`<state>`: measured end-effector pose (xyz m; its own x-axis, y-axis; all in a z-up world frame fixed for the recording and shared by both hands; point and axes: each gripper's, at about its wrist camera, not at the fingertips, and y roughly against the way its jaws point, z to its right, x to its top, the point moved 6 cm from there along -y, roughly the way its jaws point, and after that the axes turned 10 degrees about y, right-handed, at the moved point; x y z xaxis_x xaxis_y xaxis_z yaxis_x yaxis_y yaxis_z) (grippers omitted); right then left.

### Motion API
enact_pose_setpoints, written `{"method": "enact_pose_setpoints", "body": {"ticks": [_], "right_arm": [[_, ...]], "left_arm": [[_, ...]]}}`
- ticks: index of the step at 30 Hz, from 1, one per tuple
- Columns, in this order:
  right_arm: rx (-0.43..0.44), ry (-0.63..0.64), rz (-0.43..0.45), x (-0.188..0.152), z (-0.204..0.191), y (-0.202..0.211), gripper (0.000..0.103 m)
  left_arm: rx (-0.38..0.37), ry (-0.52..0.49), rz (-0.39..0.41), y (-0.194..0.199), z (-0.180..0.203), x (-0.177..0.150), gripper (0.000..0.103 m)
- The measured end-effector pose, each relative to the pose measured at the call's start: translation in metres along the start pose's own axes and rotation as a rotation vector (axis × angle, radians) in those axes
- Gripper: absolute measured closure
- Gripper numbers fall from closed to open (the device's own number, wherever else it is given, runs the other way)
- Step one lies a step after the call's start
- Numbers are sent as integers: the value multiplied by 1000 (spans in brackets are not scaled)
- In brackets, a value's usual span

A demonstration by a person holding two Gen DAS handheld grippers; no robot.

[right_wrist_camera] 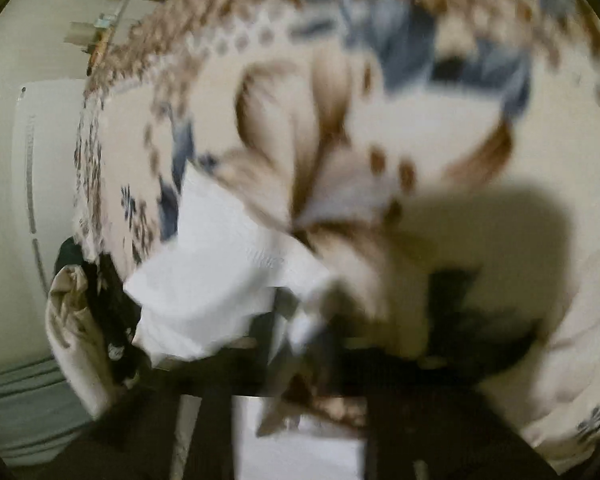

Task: Fold small clothes

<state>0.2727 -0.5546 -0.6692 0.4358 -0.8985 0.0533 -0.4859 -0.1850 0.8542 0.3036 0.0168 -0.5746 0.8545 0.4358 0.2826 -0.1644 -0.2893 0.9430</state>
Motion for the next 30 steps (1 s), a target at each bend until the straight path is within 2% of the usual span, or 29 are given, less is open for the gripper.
{"method": "enact_pose_setpoints", "body": {"ticks": [3,4,7,8,10,12,14,15,17,18,20,22,24,27,30], "right_arm": [[-42,98,55,-4,-31,15,99],[-61,152,68,-6,-53,22,99],[-103,399,104,-23,-124,34,99],[-122,518,116,-38,-157,34,99],[-151,738,109,-80,-217,23,99],[-168,926,87,-126,-250,16,99],[-214,1137,38,-195,-271,-8,99],[-225,1204,11,-217,-276,-21,99],[-277,1346,-130,-270,-276,-62,99],[-287,1361,-186,-285,-271,-73,99],[-266,1325,-271,-301,-261,-79,89],[-232,1247,-279,-297,-256,-70,56],[-214,1155,-258,-283,-246,-55,45],[-236,1050,-249,-257,-226,-42,45],[-280,977,-252,-242,-208,-43,45]], "left_arm": [[-20,19,-4,-5,-11,3,0],[-24,28,-7,-6,-16,5,0],[-38,67,2,-7,-34,13,0],[-36,78,9,-7,-44,16,0],[-32,96,17,-7,-58,20,0],[-23,114,30,-8,-76,25,0],[0,123,45,-12,-94,28,0],[9,126,47,-14,-101,28,0],[24,136,44,-20,-117,29,0],[26,145,37,-24,-125,29,0],[16,166,25,-30,-138,30,0],[-15,193,9,-37,-147,32,0],[-99,253,-42,-49,-150,36,0],[-324,415,-189,-78,-141,39,0],[-515,578,-277,-105,-124,46,5]]}}
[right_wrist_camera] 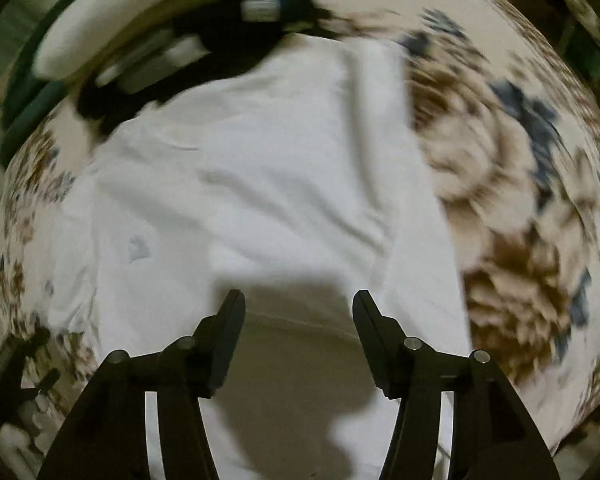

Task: Fold small clothes

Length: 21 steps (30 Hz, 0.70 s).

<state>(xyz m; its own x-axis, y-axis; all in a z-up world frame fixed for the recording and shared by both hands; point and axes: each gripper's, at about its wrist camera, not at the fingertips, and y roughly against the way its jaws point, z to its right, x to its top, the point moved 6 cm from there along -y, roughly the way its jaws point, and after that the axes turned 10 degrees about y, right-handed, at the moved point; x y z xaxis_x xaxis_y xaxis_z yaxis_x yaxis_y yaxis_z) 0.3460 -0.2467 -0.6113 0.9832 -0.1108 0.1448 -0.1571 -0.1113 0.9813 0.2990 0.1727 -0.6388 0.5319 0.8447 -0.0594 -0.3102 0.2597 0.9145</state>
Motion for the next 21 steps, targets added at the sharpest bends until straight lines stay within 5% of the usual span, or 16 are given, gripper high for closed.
{"method": "enact_pose_setpoints", "body": {"ticks": [2,6,9,14,21], "right_arm": [[-7,-52,-24,-10,15,-5,45],[-9,-116,-28,-17,33,-10,45],[-19,-155,-17,-26,49,-4,45],[-28,-215,-9,-42,81,16,45],[-58,-248,-35,-68,128,48,45]], "left_arm": [[-62,53,-34,-18,10,5,14],[-22,28,63,-27,33,18,98],[-24,-95,184,-4,67,19,99],[-10,-521,348,39,161,-43,99],[-16,-902,144,-16,237,-195,94]]}}
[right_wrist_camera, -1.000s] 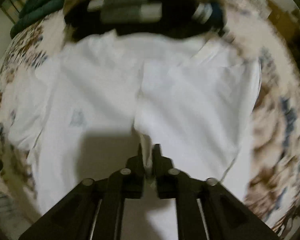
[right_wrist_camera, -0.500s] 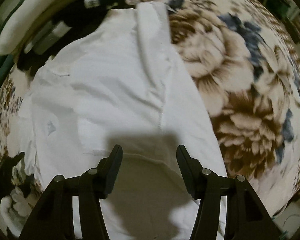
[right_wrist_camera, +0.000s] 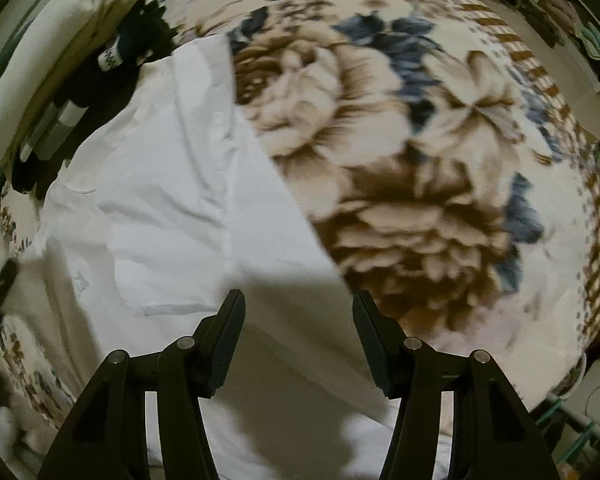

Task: Fold small clothes

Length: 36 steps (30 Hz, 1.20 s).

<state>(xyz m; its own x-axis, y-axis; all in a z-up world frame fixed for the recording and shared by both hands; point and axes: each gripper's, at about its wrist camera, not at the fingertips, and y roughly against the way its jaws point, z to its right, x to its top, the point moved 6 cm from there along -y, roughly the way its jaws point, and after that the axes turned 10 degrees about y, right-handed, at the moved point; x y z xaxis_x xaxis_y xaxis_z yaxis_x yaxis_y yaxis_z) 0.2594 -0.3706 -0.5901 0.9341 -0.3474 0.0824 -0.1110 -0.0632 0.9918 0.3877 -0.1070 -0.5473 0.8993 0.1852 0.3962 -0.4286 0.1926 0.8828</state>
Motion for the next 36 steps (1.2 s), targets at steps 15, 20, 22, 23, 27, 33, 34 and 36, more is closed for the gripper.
{"method": "enact_pose_setpoints", "body": {"ticks": [15,20,22,23,27,33,34,36], "right_arm": [[149,88,-106,6,38,62,36],[186,231,-147,30,58,66,35],[201,303,-164,39,66,65,35],[208,333,-171,43,68,63,35],[210,478,-202,57,82,58,35],[196,573,-222,85,110,40,35],[199,571,-224,91,114,36,35],[210,569,-228,98,116,30,35]], "left_arm": [[175,38,-89,35,-69,-86,11],[228,122,-142,50,-56,-142,11],[243,155,-171,58,-37,-172,11],[253,178,-189,64,-21,-194,11],[241,254,-267,70,45,-259,11],[219,317,-376,41,141,-343,11],[240,294,-389,30,151,-353,11],[309,262,-406,8,158,-369,13]]}}
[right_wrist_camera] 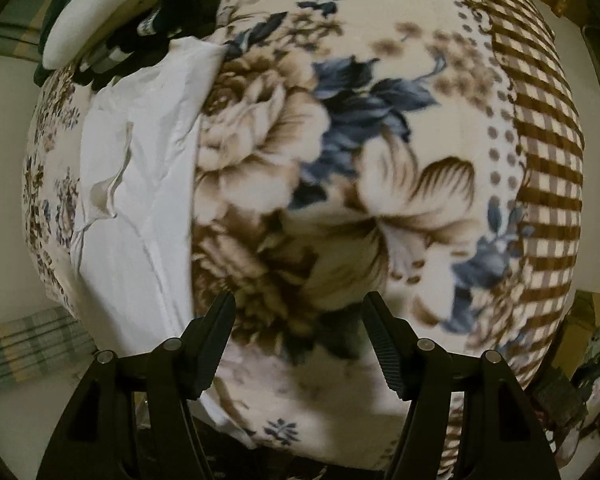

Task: Fold small clothes

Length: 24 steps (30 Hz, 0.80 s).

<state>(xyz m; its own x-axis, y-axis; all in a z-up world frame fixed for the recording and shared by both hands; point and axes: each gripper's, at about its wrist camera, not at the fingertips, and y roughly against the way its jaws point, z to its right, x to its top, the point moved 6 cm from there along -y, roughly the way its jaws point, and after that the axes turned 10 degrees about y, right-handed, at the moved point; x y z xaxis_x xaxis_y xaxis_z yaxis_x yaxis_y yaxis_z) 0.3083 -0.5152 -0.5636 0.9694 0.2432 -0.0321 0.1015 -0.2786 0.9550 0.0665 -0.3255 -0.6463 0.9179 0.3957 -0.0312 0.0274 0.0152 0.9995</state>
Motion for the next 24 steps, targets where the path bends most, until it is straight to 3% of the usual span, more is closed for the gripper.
{"method": "enact_pose_setpoints", "body": {"ticks": [2,3,5,13,17,18,19,21,24], "right_arm": [[21,3,1,8,2,-4,35],[30,8,4,14,1,-7,35],[53,14,19,32,-4,-13,35],[211,12,75,141,-53,-59,34],[208,-34,52,181,-75,-90,35],[195,-39,61,186,-79,-90,54],[164,-37,70,190,-85,-88,89],[139,-29,101,192,-98,-75,96],[100,19,146,195,-128,-45,97]], "left_arm": [[17,38,-3,-15,-3,0,49],[29,73,2,-18,-9,1,77],[-20,136,54,-8,-23,6,102],[-39,198,172,45,-84,22,101],[-55,212,200,64,-100,29,101],[-62,215,204,67,-102,29,101],[-68,219,205,72,-107,30,101],[-89,242,212,84,-116,32,101],[-128,291,222,102,-137,39,101]]}}
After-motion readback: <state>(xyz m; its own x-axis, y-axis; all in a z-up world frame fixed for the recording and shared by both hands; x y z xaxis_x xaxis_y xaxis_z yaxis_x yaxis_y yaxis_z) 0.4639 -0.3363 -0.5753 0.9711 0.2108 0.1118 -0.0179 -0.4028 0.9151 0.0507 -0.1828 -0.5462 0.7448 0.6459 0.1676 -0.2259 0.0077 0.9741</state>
